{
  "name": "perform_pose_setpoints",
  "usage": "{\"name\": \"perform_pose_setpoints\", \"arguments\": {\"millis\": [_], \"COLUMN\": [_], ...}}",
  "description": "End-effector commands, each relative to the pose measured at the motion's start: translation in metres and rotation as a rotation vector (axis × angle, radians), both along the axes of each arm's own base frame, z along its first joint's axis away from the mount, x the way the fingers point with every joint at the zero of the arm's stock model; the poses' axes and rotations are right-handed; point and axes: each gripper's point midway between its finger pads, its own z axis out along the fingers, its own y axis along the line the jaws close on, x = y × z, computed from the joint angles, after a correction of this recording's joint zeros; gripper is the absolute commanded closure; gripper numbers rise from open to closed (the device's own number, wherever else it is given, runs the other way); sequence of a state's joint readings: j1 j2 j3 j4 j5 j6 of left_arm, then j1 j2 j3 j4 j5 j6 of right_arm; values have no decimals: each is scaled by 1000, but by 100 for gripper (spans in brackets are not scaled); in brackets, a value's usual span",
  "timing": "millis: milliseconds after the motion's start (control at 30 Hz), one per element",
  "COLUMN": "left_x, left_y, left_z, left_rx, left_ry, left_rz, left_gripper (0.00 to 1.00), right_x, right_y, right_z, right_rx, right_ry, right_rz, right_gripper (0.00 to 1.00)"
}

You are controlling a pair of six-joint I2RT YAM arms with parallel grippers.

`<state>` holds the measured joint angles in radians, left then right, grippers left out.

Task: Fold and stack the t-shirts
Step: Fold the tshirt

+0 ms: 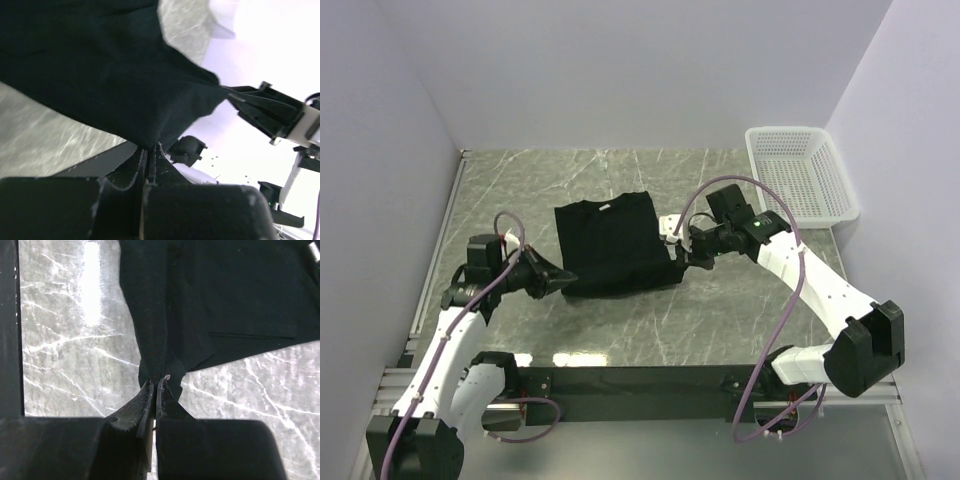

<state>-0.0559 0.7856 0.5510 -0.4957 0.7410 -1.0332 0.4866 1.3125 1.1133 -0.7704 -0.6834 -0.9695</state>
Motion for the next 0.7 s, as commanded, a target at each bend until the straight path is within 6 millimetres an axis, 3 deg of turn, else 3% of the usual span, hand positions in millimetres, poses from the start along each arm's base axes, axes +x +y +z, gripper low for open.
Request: {"name": "perform_pose_setpoints", "arguments": {"millis": [0,33,233,667], "left_x": [22,24,29,16], "left_y": [-6,-7,-7,-5], "left_z": [46,52,40,14], "left_rx": [-27,-32,-13,3], "left_ry": [-191,-204,-160,-102], "left_rz": [-54,-60,-80,-82], "left_gripper": [99,99,99,99], "right_x": [12,12,19,24], "right_y": [6,7,8,6], "right_z": [24,24,18,19], "right_rx": [38,38,25,24], "right_ry": [-50,-50,-42,-29], "right_rz": [-12,-11,-24,-35], "right_gripper": [100,100,100,100]}}
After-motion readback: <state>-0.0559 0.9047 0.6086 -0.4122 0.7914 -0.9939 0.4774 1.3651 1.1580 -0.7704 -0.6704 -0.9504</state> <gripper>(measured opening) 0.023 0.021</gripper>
